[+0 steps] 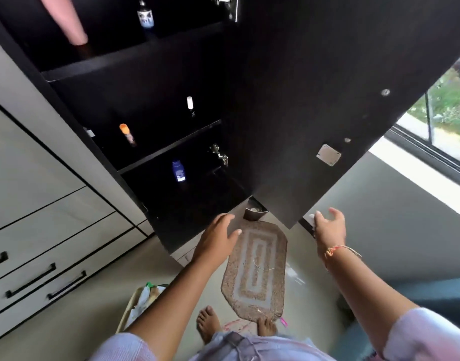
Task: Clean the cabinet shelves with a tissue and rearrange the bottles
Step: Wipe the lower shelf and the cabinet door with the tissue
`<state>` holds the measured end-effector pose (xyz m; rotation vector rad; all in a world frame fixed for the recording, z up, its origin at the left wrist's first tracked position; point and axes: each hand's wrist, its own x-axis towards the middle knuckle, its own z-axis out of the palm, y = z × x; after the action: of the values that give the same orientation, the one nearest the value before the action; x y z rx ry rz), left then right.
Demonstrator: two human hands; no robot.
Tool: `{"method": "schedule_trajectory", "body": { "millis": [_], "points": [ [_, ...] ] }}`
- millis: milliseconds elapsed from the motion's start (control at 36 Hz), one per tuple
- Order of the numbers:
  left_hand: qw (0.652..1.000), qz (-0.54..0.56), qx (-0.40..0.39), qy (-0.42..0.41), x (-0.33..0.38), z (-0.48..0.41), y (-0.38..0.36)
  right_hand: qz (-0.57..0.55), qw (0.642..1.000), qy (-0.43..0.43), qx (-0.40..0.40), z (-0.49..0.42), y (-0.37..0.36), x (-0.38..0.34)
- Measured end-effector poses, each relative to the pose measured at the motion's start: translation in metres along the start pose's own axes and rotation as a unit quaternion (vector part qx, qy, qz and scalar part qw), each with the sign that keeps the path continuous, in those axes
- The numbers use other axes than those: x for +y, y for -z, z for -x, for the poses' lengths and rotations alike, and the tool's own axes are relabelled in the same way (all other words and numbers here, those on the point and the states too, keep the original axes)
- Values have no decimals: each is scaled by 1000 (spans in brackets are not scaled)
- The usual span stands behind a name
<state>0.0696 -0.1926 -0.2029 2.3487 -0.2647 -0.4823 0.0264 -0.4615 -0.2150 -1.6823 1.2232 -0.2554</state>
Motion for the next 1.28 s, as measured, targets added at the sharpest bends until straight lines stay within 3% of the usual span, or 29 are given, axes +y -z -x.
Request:
{"method": "schedule_trajectory", "body": {
  "millis": [194,472,694,1000,1083,1278],
  "points": [
    [999,16,23,-29,72,0,-22,130,971,161,-123,-35,18,-31],
    [995,93,17,22,122,19,-63,202,913,255,-244,-11,37,-26],
    [981,96,138,97,121,31,-71,271,788,411,-370,22,15,-26],
    [896,110,375,211,49,49,-21,322,655,468,-498,84,-59,-44],
    [877,109,399,244,37,47,3,326,658,468,-492,100,-84,-55],
    [797,222,455,330,-2,22,50,268,720,364,-526,112,-141,-85]
  ]
}}
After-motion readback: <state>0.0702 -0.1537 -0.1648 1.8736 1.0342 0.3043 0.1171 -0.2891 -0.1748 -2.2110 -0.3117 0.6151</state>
